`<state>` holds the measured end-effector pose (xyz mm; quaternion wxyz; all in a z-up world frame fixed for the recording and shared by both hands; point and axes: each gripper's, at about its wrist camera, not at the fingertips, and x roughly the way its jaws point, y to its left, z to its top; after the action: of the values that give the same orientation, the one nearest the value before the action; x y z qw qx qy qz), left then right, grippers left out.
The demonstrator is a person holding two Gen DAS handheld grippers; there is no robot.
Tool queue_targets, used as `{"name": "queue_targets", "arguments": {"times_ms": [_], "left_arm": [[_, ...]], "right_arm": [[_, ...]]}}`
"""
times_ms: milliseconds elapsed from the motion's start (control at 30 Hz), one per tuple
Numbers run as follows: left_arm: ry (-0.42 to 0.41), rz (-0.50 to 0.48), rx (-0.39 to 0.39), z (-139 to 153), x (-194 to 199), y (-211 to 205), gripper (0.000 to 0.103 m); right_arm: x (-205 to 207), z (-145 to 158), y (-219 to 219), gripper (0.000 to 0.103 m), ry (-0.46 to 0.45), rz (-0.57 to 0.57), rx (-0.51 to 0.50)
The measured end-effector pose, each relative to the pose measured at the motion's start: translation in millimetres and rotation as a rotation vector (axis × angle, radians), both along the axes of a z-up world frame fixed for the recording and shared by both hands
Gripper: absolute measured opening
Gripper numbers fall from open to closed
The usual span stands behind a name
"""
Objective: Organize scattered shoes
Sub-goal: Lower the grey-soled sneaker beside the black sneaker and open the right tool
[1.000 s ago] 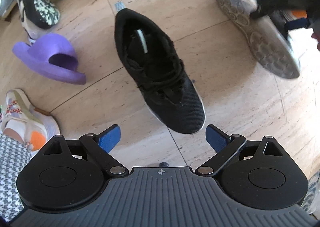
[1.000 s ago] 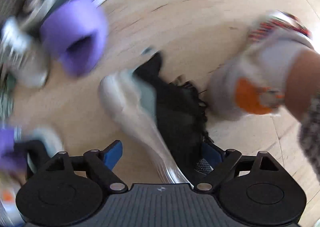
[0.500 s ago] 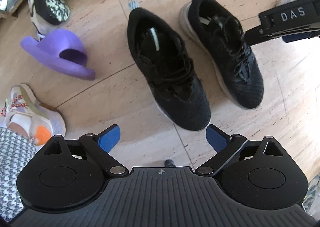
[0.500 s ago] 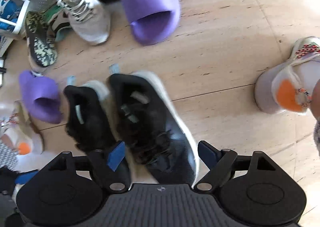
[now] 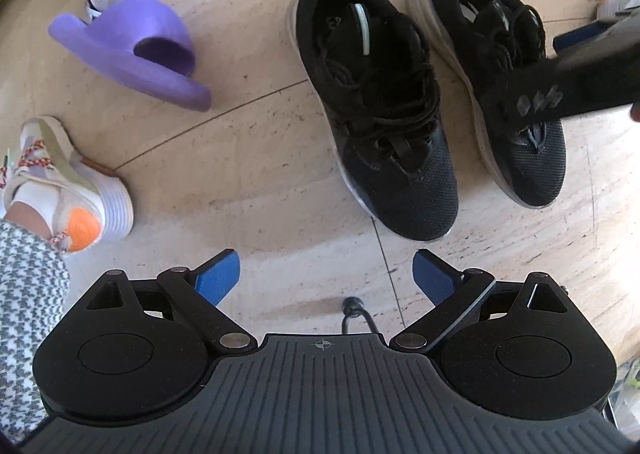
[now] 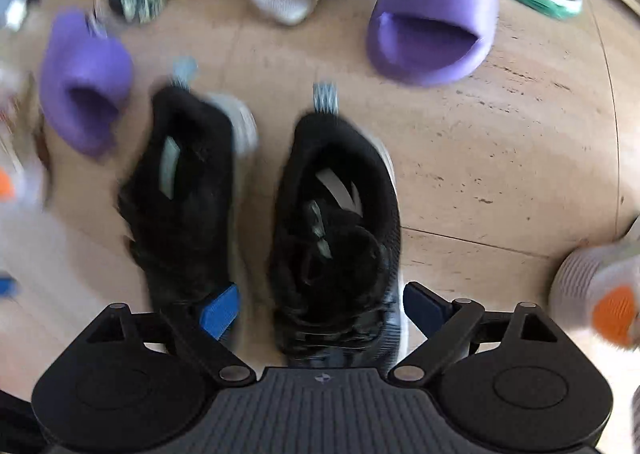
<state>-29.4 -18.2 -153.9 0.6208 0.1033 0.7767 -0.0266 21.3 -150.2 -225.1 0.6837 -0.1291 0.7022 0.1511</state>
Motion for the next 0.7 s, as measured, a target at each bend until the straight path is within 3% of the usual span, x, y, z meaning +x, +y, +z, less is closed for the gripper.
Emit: {"name": "queue_targets", "arguments": {"times_ms": [133,233,333,367,633,700], "left_arm": [[0.001,0.005,-0.008,-0.2,2.0,2.0,0.097],[0.002,0.013,-0.017,-0.1,3.3,3.8,0.097],[0.0,0.023,-0.028,1.0,3.8,5.9,0.097],[-0.001,0.026,-0.03,1.4,3.8,6.9,0.097],[-0.001,0.05,-0.017,0.3,4.9,14.5,0.097],[-0.003,0.047,-0.015,0.7,4.6,13.5,0.097]], "right_arm": [[-3.4,-20.5,2.7,0.08,0.039,0.019,-0.047],[10.1,-24.7,1.5,0.073,0.067,-0.123,-0.067],[27.8,-13.9,-8.0,0.071,0.012,-0.312,0.015],[31.2,-12.1,-7.3,0.071,0.001,-0.318,0.024],[18.2,-15.8,36.0,0.072,-0.021,0.0,-0.085],[17.0,-14.9,38.8,0.072,0.016,-0.034,-0.061]]}}
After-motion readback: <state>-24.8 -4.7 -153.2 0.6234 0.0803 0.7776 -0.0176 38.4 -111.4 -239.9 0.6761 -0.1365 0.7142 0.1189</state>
